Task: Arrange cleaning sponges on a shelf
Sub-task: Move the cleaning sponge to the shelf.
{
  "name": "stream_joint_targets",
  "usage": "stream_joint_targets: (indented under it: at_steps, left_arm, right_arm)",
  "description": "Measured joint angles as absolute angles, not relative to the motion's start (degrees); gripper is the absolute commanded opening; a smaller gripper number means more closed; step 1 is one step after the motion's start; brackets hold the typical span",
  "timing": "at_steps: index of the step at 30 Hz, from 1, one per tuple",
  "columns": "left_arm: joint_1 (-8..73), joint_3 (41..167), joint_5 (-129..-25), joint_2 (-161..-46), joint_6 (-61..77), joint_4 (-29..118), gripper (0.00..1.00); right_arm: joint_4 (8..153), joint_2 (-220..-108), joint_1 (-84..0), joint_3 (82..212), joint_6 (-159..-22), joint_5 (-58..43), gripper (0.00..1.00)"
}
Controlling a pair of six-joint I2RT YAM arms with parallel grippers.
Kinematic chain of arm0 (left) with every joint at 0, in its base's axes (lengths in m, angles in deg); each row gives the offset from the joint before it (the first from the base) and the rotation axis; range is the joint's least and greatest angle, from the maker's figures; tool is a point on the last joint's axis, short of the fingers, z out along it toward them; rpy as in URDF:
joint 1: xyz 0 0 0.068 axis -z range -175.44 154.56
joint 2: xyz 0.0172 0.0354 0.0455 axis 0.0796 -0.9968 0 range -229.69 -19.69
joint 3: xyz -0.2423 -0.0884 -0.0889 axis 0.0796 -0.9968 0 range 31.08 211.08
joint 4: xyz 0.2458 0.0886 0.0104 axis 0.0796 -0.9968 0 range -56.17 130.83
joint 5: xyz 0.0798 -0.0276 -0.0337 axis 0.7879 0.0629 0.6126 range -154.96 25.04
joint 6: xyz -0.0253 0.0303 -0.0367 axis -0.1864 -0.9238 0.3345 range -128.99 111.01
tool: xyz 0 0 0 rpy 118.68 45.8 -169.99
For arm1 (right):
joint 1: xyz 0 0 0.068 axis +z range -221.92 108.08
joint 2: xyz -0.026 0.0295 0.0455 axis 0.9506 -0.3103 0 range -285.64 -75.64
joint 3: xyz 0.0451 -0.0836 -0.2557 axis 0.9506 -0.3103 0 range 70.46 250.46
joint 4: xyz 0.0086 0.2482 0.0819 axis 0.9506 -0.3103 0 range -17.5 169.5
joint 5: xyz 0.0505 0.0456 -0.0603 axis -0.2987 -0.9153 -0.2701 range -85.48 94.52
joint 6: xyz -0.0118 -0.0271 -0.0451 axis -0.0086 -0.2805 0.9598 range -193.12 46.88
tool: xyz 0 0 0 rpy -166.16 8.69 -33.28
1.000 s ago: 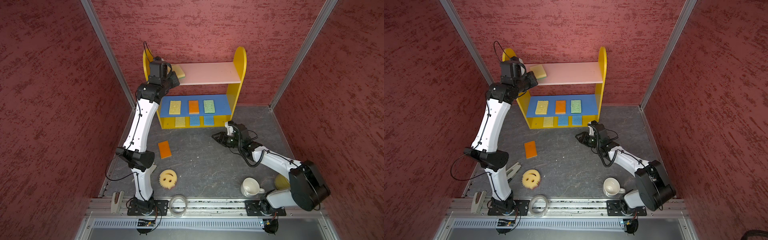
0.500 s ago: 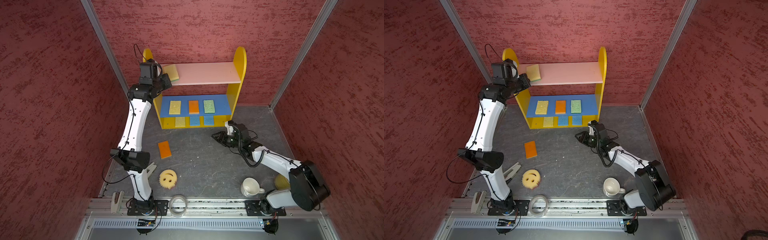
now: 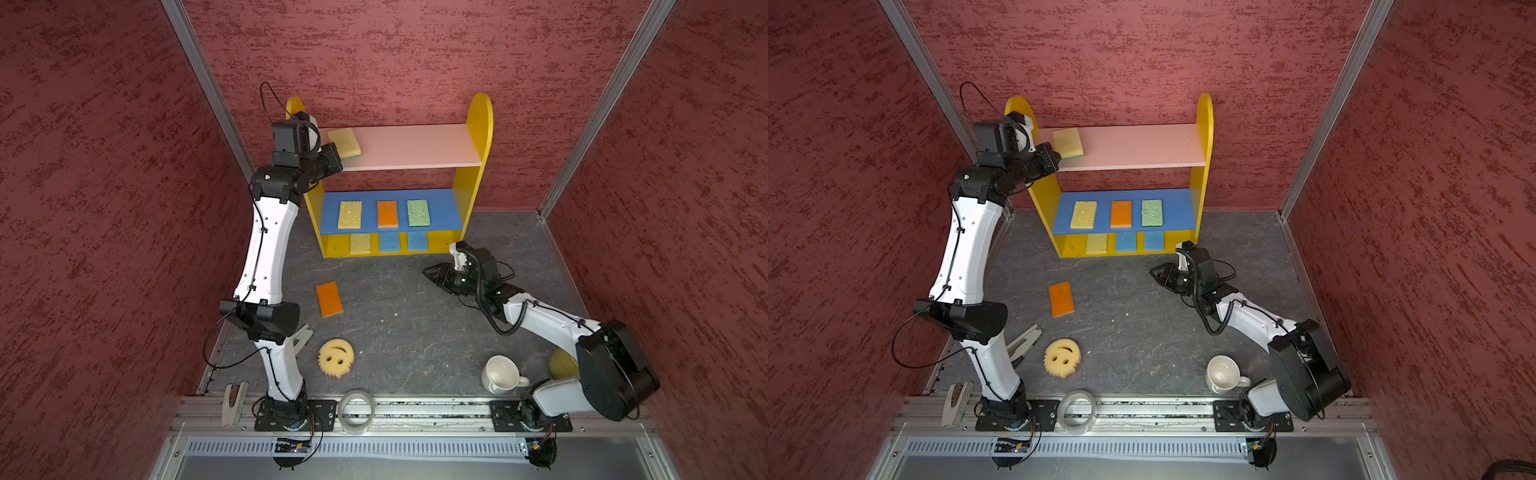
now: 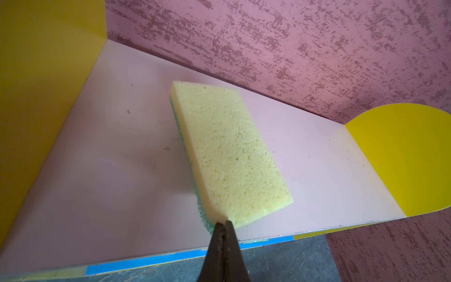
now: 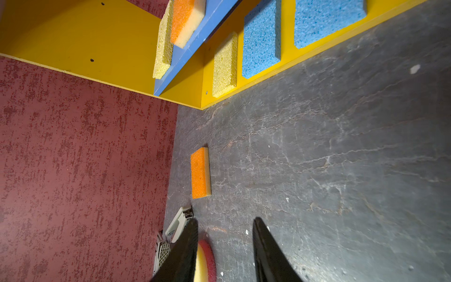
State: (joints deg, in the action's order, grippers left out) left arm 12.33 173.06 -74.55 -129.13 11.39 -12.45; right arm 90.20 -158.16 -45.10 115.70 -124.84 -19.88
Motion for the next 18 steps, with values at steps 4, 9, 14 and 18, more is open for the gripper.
stream_joint_targets:
  at_steps: [4,9,14,18]
  left_arm:
    - [11.7,173.6,-76.7,-129.2,9.8,-13.7,0.02]
    - [10.7,173.6,-79.9,-129.7,7.9,-15.7,0.02]
    - [10.2,173.8,-81.7,-130.6,6.7,-17.0,0.03]
    - [10.1,173.9,-82.0,-130.7,6.3,-17.1,0.11]
  right_arm:
    - [90.7,-158.2,-45.1,115.7,-125.2,-19.9,0.39]
    - [91.0,-158.3,-45.1,115.7,-125.4,-19.9,0.39]
    - [91.6,-158.3,-45.1,115.7,-125.8,-20.0,0.39]
    - [91.8,-158.3,-45.1,115.7,-126.1,-20.1,0.39]
